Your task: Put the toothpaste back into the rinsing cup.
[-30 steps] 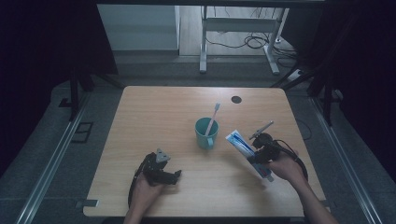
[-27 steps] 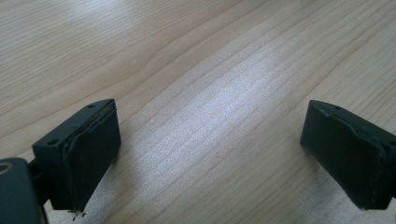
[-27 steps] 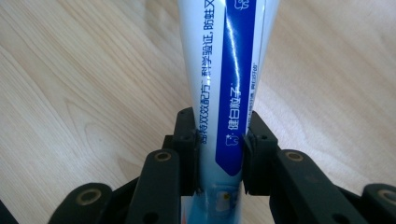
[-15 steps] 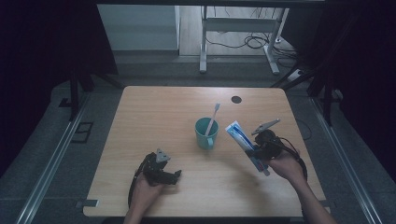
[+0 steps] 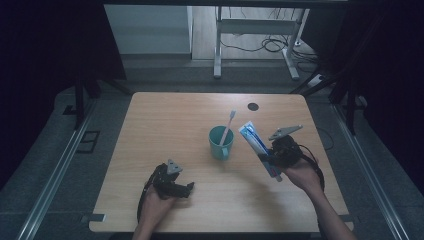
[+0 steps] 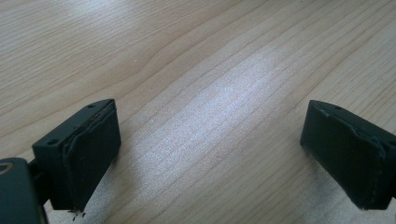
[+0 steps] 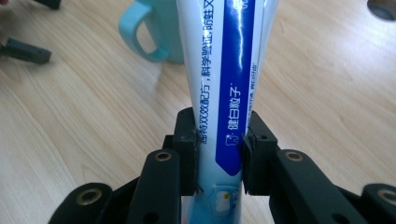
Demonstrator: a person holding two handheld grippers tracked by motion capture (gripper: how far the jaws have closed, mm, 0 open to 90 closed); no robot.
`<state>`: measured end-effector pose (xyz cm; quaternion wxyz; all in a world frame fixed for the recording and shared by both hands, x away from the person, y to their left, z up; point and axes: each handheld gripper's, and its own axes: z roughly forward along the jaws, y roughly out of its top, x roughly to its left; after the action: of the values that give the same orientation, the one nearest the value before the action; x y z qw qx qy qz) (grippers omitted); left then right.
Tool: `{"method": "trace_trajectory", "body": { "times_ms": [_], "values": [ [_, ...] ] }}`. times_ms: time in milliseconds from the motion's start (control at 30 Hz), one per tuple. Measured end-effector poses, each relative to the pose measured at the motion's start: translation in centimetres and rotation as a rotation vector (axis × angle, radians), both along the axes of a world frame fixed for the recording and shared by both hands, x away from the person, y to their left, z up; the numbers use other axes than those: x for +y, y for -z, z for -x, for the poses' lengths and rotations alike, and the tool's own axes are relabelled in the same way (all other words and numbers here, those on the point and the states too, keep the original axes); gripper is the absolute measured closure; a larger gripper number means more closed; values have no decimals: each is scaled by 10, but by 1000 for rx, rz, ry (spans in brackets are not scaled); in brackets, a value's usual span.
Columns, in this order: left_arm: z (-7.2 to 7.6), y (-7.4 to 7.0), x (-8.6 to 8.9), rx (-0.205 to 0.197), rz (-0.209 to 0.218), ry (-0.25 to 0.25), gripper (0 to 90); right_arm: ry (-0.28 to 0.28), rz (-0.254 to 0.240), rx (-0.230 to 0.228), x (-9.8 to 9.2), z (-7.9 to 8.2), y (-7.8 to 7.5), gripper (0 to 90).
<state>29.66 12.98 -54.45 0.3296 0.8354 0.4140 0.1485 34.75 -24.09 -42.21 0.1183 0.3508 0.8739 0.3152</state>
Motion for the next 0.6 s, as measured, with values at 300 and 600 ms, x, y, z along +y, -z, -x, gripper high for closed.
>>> {"method": "trace_trajectory", "body": {
  "times_ms": [300,600],
  "values": [
    [0,0,0,1,-1,0,51,-2,-47,-56,8,-2,-8,715],
    [0,0,0,1,0,1,51,-15,-80,-114,17,-4,-16,715]
  ]
}}
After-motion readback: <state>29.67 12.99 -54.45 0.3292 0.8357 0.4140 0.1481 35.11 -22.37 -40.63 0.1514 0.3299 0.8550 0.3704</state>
